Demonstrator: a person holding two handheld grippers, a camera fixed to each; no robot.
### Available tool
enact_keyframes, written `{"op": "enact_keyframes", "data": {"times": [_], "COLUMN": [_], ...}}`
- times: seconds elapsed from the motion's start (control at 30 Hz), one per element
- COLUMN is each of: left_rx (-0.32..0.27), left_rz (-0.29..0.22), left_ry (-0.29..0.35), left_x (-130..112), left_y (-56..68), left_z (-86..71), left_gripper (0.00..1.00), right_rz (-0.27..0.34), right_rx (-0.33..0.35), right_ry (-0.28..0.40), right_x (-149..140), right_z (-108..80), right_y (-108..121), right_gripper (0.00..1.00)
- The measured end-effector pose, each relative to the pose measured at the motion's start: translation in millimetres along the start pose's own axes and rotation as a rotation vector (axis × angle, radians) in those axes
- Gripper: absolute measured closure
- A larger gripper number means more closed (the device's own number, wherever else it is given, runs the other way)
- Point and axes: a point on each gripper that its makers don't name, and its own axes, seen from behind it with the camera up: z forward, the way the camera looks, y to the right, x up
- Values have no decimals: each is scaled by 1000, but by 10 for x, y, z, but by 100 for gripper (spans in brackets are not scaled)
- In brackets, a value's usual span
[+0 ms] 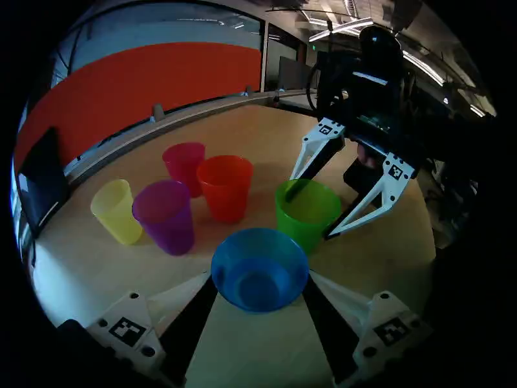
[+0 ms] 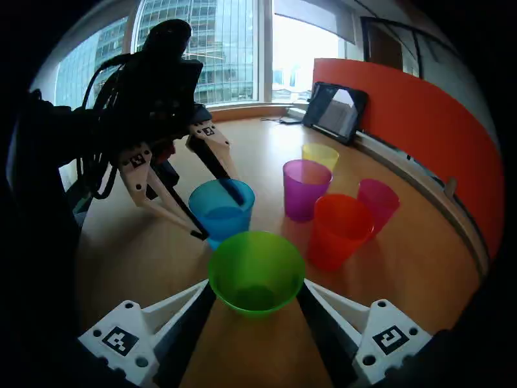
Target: Pour water
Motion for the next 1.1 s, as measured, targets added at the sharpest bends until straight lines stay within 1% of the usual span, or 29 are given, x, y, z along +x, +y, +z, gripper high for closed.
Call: {"op": "enact_keyframes", "data": {"times": [0.23, 0.47, 0.73, 0.9, 1.1], "left_rx": [6, 26, 73, 102, 136], "left_rz": [-3, -10, -10, -12, -13], "left_ry": [19, 64, 136, 194, 273], "left_x": [50, 210, 467, 659, 904], "left_y": [12, -19, -116, -183, -301], "left_z": [-60, -191, -401, -548, -737], "left_gripper": [14, 14, 14, 14, 14], "right_rz": [2, -8, 2, 8, 19], "right_rx": [-6, -29, -58, -83, -111], "right_ry": [24, 52, 126, 179, 244], "right_x": [74, 193, 459, 645, 850], "right_z": [-52, -147, -316, -437, -575], "right_y": [-19, 1, 67, 131, 214], "right_gripper": [11, 11, 11, 11, 11]}}
